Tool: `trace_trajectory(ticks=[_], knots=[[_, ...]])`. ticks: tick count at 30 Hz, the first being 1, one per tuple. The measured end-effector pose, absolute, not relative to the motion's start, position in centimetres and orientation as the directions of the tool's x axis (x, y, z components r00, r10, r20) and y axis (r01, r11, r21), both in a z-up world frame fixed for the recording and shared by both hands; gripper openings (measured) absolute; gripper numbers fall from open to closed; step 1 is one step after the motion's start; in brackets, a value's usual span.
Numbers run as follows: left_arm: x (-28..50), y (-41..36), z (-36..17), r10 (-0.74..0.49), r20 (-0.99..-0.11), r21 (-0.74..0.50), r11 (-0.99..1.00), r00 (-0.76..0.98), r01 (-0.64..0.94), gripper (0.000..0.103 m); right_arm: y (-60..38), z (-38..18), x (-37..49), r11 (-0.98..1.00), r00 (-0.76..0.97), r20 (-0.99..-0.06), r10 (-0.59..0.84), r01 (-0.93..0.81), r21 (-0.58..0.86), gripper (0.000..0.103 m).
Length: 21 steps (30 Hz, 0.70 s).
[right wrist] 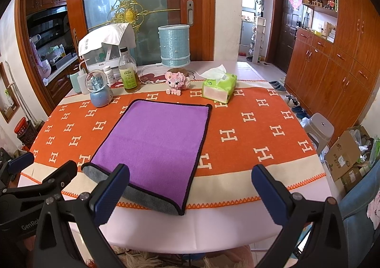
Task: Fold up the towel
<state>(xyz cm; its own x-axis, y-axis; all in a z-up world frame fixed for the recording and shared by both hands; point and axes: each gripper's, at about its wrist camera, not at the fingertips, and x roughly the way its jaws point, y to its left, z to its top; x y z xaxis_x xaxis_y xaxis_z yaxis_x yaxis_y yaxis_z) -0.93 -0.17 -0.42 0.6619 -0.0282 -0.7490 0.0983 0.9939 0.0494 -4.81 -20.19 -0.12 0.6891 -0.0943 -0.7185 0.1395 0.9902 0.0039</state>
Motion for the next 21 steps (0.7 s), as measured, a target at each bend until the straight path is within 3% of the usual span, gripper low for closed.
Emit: trace_trajectory(ticks=[21], knots=[[-0.1,0.7,-0.4,-0.046,-0.739,0.025,0.995,0.672,0.097,0.102,-20.7,0.0,-3.7,0.989,0.685,-0.719,-0.116,0.146,-0.021,0.103]])
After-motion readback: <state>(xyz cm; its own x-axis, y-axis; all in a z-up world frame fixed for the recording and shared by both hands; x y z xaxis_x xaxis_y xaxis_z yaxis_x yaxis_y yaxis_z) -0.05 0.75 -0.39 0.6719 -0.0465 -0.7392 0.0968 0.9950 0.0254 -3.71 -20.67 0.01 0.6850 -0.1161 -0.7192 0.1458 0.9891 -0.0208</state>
